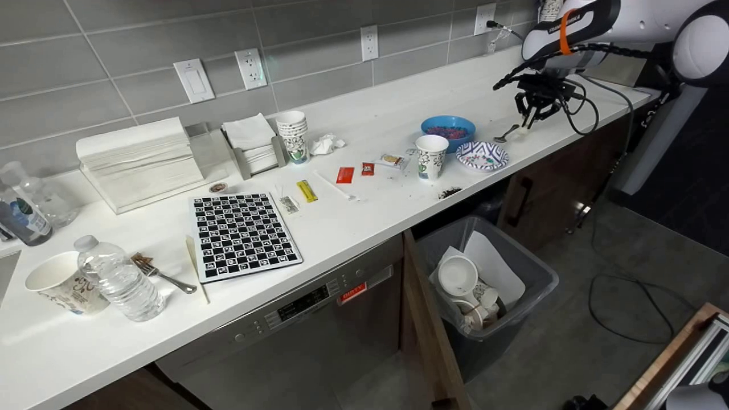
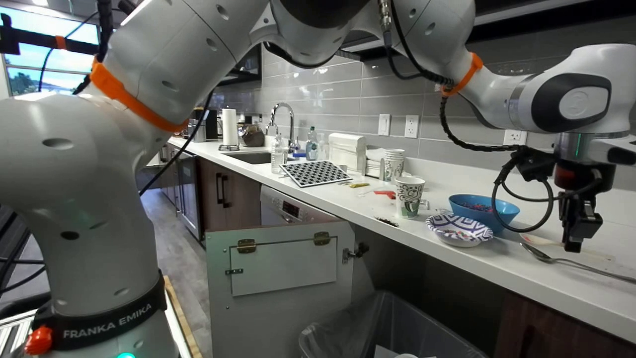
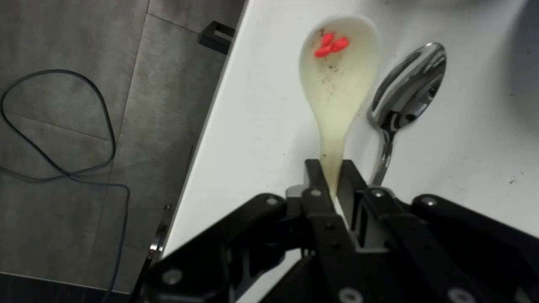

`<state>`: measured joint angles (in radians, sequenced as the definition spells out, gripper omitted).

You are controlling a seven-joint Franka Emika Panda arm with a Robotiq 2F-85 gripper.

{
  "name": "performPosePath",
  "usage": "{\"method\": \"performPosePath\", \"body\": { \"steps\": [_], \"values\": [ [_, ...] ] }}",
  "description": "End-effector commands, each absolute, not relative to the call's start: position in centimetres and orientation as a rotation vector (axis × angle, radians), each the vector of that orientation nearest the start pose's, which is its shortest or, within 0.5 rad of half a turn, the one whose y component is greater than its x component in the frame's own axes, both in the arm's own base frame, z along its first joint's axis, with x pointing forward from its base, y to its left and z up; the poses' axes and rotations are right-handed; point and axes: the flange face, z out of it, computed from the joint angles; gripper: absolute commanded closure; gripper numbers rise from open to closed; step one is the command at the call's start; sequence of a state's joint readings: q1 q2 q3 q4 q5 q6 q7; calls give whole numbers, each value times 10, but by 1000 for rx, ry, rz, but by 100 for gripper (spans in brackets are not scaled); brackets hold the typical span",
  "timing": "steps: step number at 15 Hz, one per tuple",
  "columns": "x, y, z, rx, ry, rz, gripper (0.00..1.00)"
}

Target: Use the white spoon to transfer some contents from the blue bowl into the white bowl

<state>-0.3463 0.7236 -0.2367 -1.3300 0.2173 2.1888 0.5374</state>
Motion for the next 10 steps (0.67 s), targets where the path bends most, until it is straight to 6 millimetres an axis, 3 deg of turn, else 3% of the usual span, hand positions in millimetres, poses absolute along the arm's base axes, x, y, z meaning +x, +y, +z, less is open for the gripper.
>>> {"method": "performPosePath", "body": {
  "steps": [1,10],
  "values": [
    [662,-384,311,-2569,1773,-142,97],
    [667,-399,278,-2507,1853,-94,97]
  ]
}}
